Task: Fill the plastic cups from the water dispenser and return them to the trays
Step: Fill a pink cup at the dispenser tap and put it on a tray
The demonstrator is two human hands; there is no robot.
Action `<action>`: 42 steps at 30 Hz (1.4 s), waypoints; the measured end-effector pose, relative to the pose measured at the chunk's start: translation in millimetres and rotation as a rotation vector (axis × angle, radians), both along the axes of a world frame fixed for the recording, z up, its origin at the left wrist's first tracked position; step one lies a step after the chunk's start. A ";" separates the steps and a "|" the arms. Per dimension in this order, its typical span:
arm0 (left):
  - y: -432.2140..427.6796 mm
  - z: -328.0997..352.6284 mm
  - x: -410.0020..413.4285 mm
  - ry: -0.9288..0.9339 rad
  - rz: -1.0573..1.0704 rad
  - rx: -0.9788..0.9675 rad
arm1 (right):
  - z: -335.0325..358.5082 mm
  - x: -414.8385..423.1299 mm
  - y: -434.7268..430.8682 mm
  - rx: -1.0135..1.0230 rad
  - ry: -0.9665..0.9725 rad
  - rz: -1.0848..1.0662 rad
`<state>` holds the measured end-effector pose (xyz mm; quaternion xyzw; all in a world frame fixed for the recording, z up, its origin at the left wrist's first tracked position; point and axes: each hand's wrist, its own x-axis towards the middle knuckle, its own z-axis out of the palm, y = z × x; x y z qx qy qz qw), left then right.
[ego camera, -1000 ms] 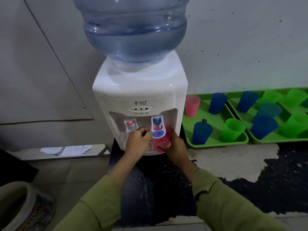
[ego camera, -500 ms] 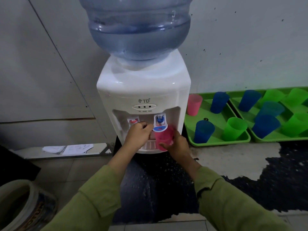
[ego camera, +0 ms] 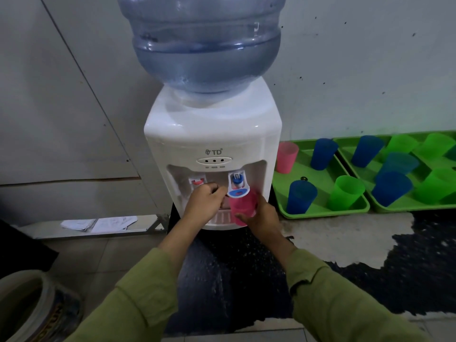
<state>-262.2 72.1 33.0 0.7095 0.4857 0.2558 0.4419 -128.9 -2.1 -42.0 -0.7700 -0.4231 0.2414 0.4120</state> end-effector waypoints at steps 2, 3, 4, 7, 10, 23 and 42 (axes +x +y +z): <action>-0.9 0.0 0.9 -0.002 0.007 0.002 | 0.5 0.2 0.4 -0.007 -0.008 0.002; -1.2 -0.3 1.2 -0.005 0.009 0.006 | 0.5 0.4 0.4 -0.011 -0.017 0.000; -1.4 -0.9 1.5 -0.015 0.010 0.006 | 0.4 0.6 0.4 -0.016 -0.028 -0.002; -1.1 -2.1 1.2 -0.025 0.019 -0.010 | 0.2 0.4 0.3 -0.021 -0.041 -0.005; -0.2 -1.6 1.0 -0.023 0.023 -0.019 | -0.3 0.1 1.1 -0.018 -0.038 -0.004; -1.0 -7.2 3.1 -0.043 0.027 -0.064 | -3.3 -0.5 0.8 0.010 -0.032 -0.002; 10.4 -38.9 23.6 0.395 0.024 0.214 | -3.9 -2.5 2.5 0.117 0.068 -0.051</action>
